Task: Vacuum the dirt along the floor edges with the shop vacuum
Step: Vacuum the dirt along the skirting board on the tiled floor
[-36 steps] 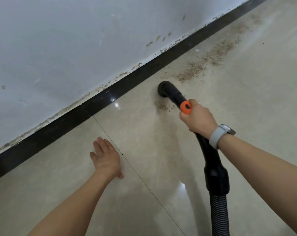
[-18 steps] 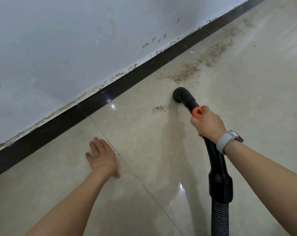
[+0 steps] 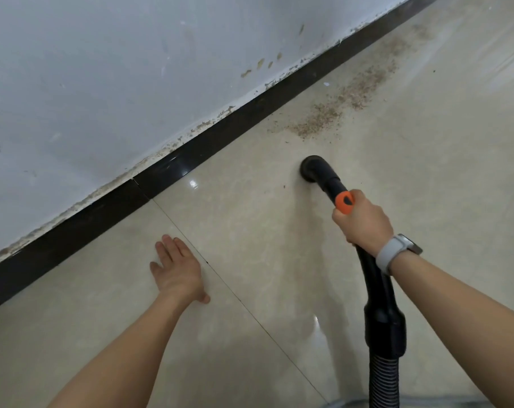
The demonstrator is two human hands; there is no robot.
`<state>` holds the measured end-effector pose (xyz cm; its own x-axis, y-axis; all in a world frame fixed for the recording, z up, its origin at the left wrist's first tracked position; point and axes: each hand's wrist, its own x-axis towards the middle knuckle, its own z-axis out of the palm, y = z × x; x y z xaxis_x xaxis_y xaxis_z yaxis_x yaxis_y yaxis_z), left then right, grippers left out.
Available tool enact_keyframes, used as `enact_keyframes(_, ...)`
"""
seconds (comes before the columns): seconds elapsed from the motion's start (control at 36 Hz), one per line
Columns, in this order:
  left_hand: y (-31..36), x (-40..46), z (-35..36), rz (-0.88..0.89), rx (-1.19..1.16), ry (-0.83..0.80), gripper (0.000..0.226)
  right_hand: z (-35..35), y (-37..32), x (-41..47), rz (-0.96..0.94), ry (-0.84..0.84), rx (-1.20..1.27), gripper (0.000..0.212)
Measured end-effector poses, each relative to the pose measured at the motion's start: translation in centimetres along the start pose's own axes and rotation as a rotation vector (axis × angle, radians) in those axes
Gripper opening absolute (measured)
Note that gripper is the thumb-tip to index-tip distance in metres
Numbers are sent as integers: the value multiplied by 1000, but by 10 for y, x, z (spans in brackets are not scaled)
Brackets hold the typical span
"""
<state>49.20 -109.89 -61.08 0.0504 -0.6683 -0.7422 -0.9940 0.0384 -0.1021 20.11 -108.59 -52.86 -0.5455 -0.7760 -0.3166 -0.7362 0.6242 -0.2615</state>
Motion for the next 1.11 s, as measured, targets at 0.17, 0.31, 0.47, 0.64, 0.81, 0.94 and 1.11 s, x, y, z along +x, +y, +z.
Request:
enact_keyframes(0.17,0,1,1,11,-64,2,140,6,-24,-24,-146,-52,23,36)
enact_keyframes(0.31,-8,1,6,42,-133,27,141,30,-56,-55,-355,-142,-65,43)
enact_keyframes(0.47,-12,-2,11,53,-189,57,139,22,-28,-44,-226,-112,-81,41)
enact_keyframes(0.64,-10,-7,14,37,-214,72,133,-6,19,-20,25,2,-22,31)
enact_keyframes(0.81,-3,-8,11,10,-191,77,131,11,-15,-46,-147,-43,-5,37)
enact_keyframes(0.94,-4,-10,13,17,-204,91,129,46,-61,-70,-347,-162,-77,36)
enact_keyframes(1.11,-8,-7,14,40,-232,86,128,37,-70,-40,-304,-147,-74,33)
